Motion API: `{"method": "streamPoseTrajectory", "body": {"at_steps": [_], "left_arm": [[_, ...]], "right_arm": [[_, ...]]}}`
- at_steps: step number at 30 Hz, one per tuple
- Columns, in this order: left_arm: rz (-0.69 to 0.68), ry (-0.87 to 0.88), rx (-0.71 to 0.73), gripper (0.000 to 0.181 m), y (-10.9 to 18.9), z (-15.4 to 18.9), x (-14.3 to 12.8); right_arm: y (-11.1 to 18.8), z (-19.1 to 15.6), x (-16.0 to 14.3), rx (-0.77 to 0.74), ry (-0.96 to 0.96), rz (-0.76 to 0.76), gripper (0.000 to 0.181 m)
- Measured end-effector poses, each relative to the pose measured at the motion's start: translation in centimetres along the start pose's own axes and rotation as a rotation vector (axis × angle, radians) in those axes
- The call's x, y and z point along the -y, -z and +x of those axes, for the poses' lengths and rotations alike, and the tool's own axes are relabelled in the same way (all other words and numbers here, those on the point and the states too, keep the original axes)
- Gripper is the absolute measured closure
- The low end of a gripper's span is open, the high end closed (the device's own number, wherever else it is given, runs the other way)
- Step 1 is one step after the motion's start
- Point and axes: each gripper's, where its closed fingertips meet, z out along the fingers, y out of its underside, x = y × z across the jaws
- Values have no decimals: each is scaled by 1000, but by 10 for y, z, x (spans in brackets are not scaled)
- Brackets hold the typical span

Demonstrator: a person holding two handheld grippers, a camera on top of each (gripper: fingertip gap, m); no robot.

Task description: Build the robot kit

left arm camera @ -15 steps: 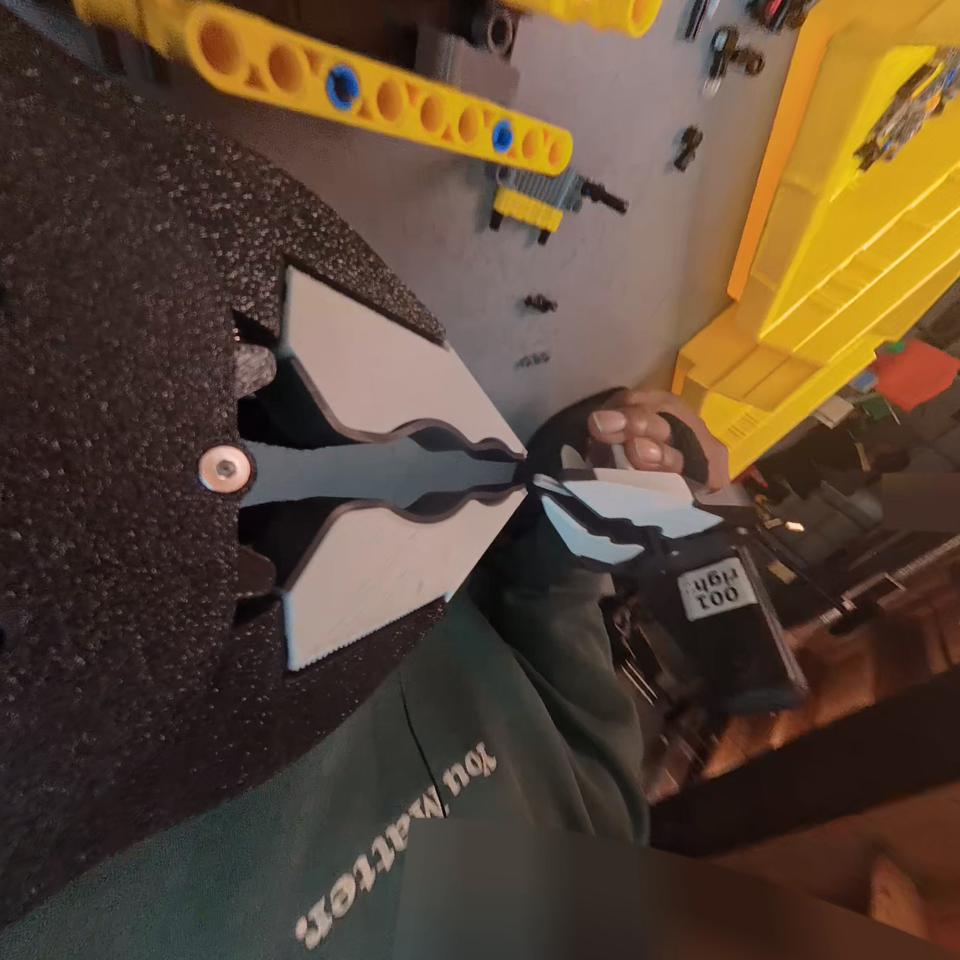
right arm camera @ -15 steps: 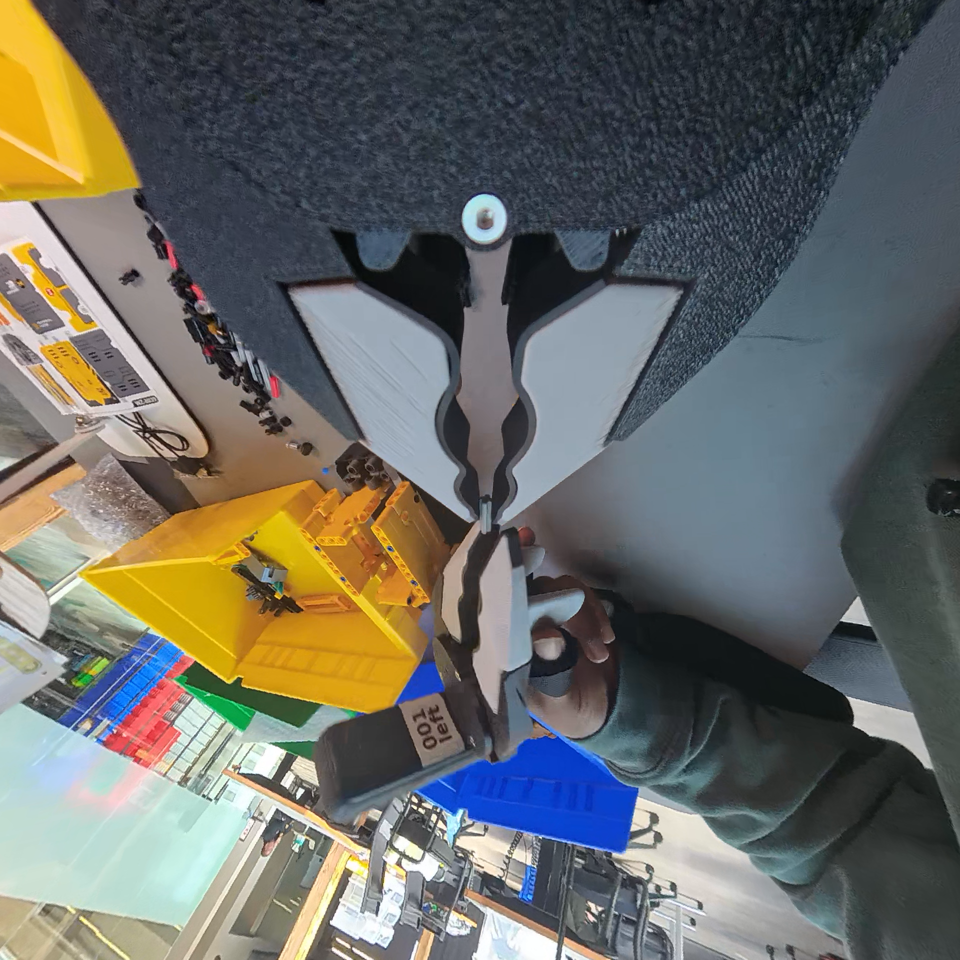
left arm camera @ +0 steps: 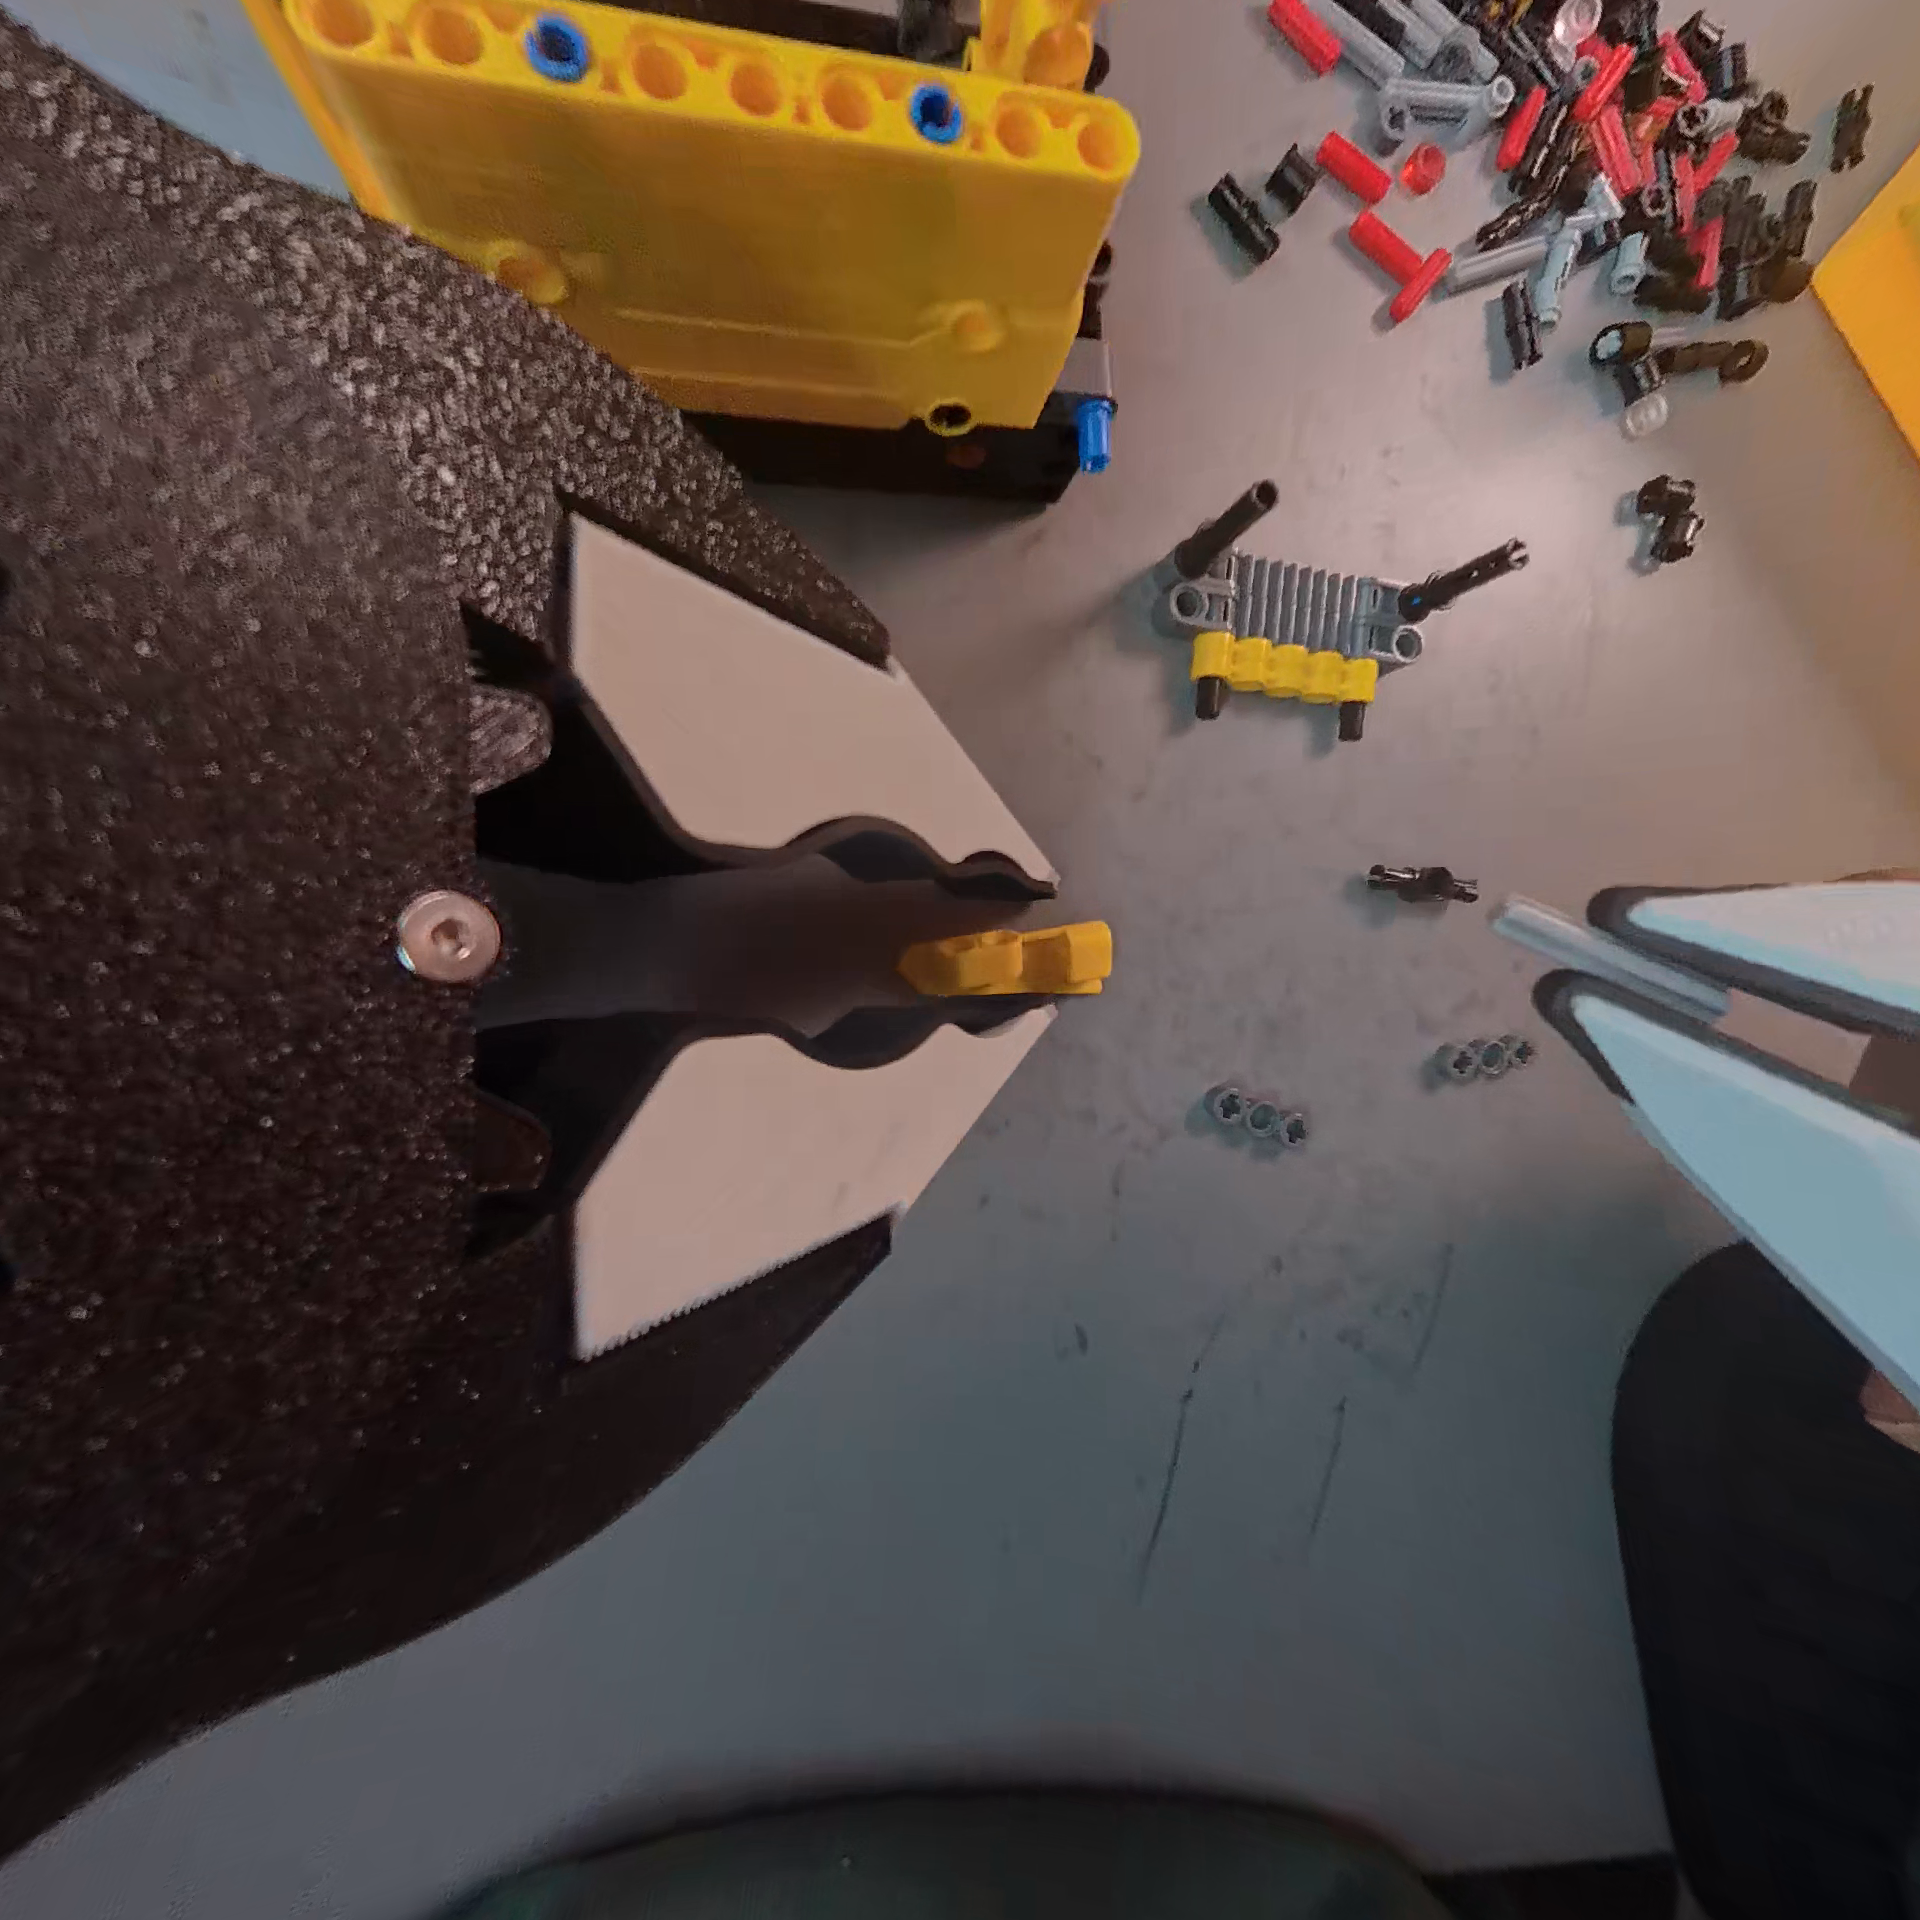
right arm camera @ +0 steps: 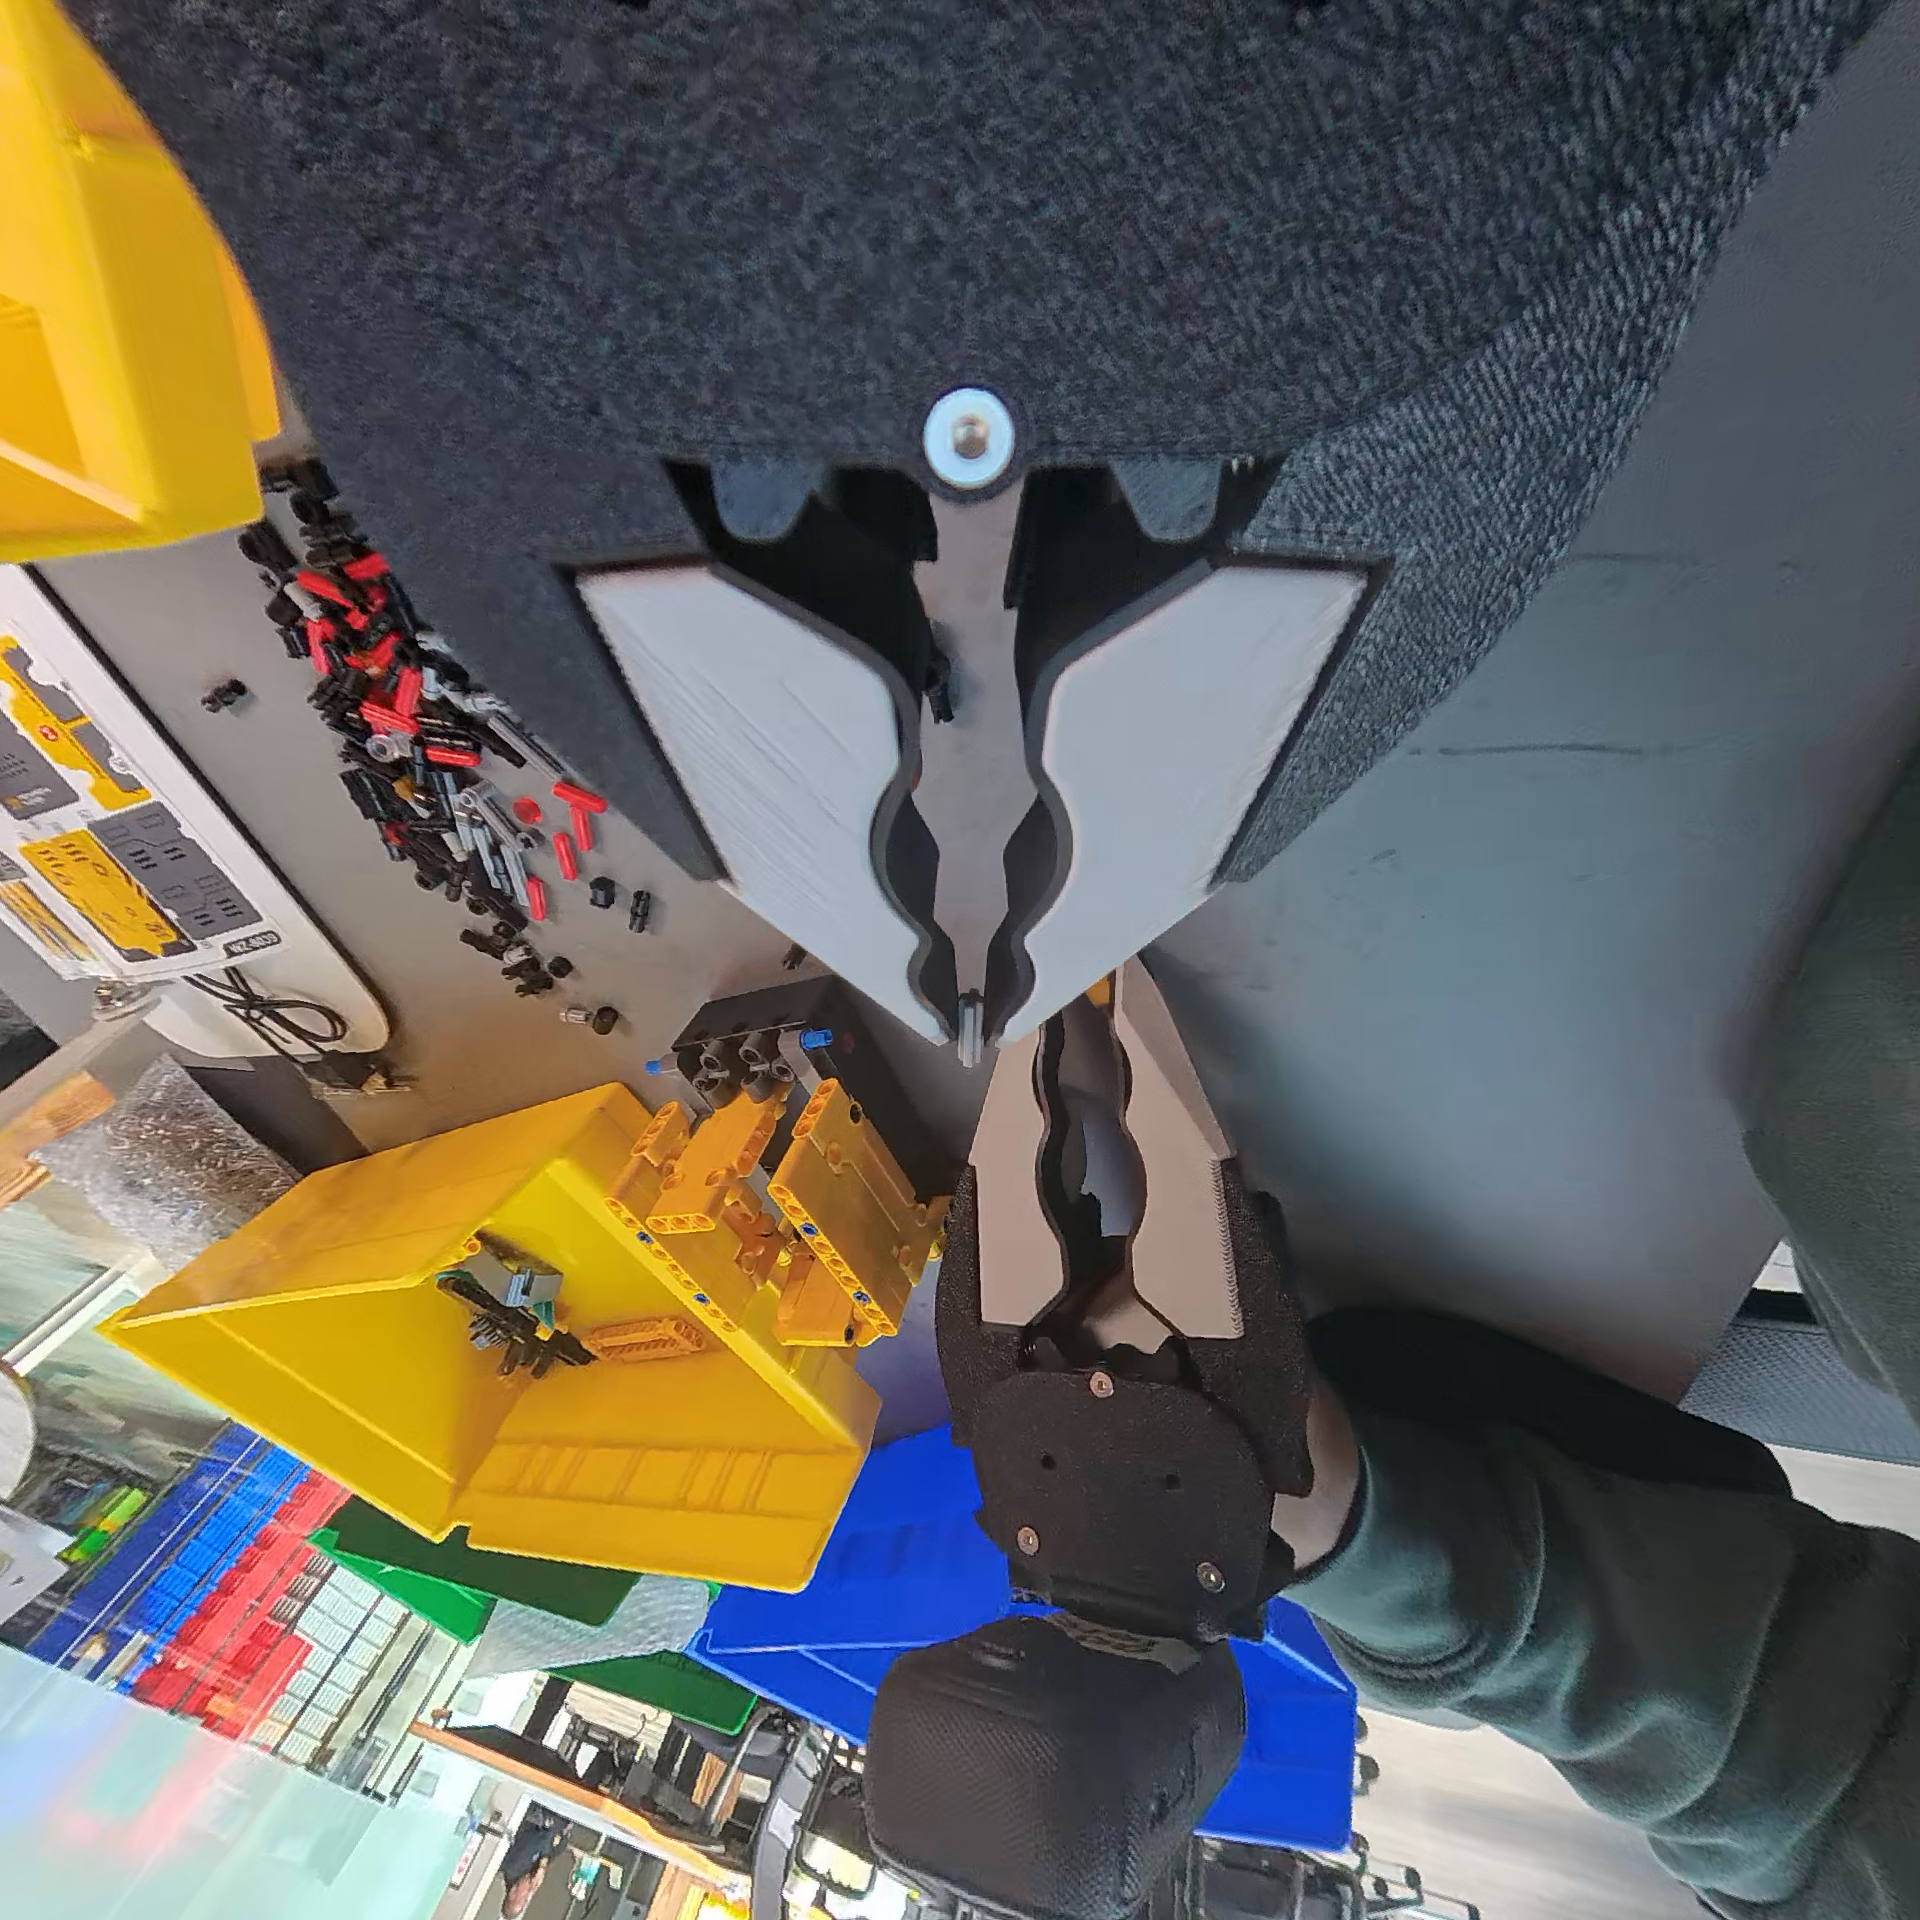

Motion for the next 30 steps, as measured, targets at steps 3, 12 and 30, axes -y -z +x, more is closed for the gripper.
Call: {"method": "streamPoseTrajectory", "body": {"at_steps": [3,12,30], "left_arm": [[-24,-15,5,161,1,2,-2],[-36,-60,10,171,3,2,-4],[453,-74,-163,175,52,25,64]], "right_arm": [[0,0,-2,0,-1,-9,177],[0,-2,-2,11,-6,-9,177],[12,-23,19,175,-106,99,177]]}}
